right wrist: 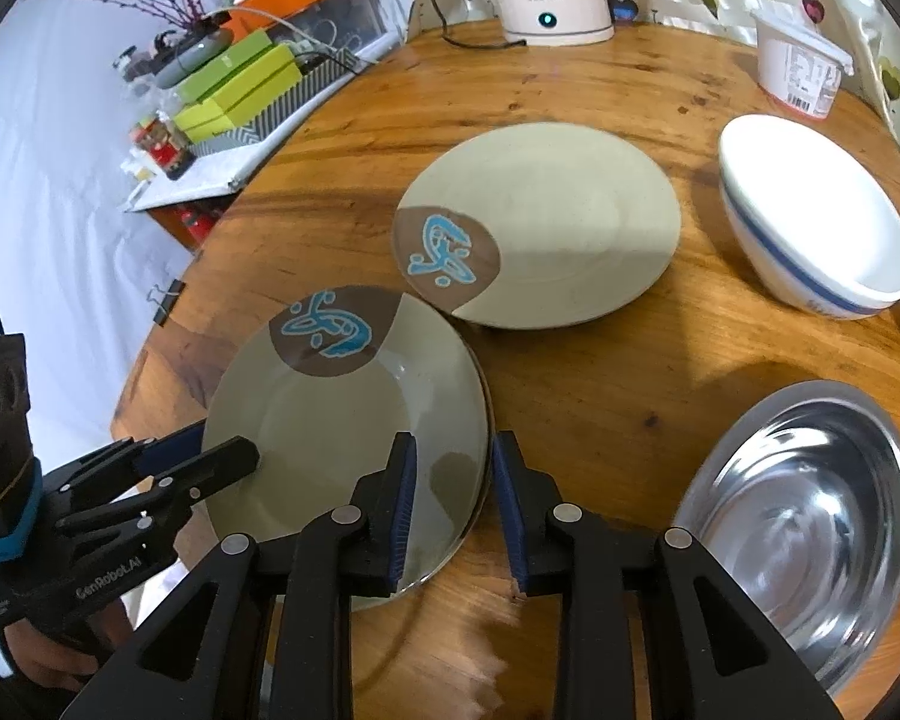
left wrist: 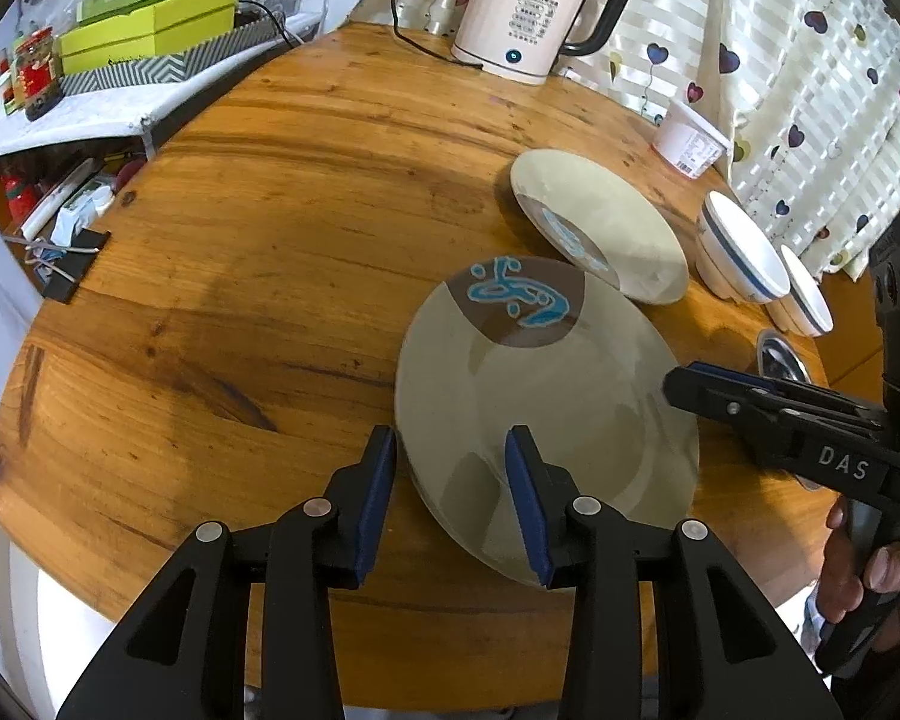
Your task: Organize plates and bowls
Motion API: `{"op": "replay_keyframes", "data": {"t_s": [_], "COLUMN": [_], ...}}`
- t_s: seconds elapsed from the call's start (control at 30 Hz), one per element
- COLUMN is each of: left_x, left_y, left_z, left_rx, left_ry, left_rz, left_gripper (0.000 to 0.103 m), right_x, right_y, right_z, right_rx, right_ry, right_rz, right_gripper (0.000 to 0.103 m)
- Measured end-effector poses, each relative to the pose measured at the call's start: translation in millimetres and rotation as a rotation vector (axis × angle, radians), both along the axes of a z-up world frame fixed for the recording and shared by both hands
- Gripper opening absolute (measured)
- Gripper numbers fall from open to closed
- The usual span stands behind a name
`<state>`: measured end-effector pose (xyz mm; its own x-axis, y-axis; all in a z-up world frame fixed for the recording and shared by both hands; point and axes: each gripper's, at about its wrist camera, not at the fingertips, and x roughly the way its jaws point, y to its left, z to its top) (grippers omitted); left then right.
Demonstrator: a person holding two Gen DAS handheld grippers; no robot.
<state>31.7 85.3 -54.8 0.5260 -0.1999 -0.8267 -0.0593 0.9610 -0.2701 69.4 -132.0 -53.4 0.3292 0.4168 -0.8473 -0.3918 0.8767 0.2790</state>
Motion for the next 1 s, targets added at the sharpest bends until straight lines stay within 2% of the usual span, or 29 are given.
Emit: {"op": "replay_keyframes", "data": {"t_s": [0.27,0.47,0.63,1.0], "left_x": [2.9,9.0,16.6,38.4], "left_y": [11.5,7.7,1.4,-9.2], "left_z": [20.0,34.1,40.1,48.6], "left_rx": [-0.003,-0.004,-0.002,0.013], "left_ry": [-0.056,-0.094,-0.105,-0.115], "left_rz": [0.013,-0.018,-0.044,-0.084], "left_gripper": [0.039,0.039,0.039,0.039], "right_x": [-6.9,-13.5,-13.5,-3.4], "right_y": [-11.7,-16.9,-22.9,-32.1], "right_z": [29.4,45.8,49.2,45.3], "right_rx": [0.014,0.008,0.009,0.001], "right_ry": [-0.08,-0.14,-0.145,-0.133], "right_rz": [-0.036,-0.047,-0.057,-0.088], "right_gripper": [0.027,0.035,0.039,0.039]}}
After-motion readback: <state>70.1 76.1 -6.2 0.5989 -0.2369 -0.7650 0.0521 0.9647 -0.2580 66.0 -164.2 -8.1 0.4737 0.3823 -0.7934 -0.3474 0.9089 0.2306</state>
